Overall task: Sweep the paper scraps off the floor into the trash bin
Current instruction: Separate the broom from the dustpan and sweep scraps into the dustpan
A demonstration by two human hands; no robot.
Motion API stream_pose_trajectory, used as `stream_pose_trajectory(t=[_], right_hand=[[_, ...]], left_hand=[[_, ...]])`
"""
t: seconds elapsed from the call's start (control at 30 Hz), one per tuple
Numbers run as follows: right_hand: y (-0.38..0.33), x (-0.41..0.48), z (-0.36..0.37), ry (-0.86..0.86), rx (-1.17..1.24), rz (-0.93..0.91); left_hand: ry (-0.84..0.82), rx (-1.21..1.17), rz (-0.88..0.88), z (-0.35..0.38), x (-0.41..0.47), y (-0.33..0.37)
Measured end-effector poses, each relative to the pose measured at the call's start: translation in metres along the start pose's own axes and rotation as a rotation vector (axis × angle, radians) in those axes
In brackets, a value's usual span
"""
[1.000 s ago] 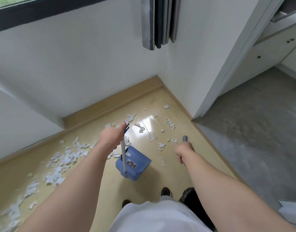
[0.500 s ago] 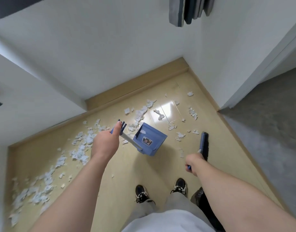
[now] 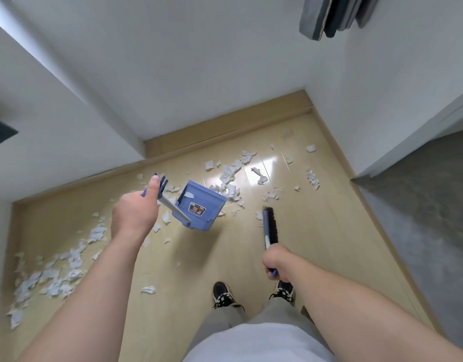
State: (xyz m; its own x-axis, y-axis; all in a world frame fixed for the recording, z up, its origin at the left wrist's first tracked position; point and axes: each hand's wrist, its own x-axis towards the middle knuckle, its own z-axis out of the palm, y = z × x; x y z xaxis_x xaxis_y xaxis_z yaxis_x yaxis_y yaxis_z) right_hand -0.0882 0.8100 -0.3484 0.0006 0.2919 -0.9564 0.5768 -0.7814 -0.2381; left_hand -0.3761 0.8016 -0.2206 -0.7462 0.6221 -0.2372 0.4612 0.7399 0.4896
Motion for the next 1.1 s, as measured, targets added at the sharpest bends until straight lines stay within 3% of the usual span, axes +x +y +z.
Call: stream_pose_trajectory(t=[0.13, 0.23, 0.6, 1.1], right_hand=[[-0.009, 0.002, 0.048, 0.014, 0.173, 0.048], [-0.018, -0.014, 0.069, -0.025, 0.14, 0.021], [-0.037, -0.035, 0.055, 0.088, 0.14, -0.022], [-0.062, 0.002, -0.095, 0.49, 0.462, -0.078]], left_hand=[[0.015, 0.009, -0.003, -0.015, 0.013, -0.016], [0.009, 0.015, -0.003, -0.03, 0.025, -0.028], [-0.065, -0.052, 0.016, -0.052, 0.055, -0.033], [-0.155, -0.064, 0.175, 0.007, 0.064, 0.069]])
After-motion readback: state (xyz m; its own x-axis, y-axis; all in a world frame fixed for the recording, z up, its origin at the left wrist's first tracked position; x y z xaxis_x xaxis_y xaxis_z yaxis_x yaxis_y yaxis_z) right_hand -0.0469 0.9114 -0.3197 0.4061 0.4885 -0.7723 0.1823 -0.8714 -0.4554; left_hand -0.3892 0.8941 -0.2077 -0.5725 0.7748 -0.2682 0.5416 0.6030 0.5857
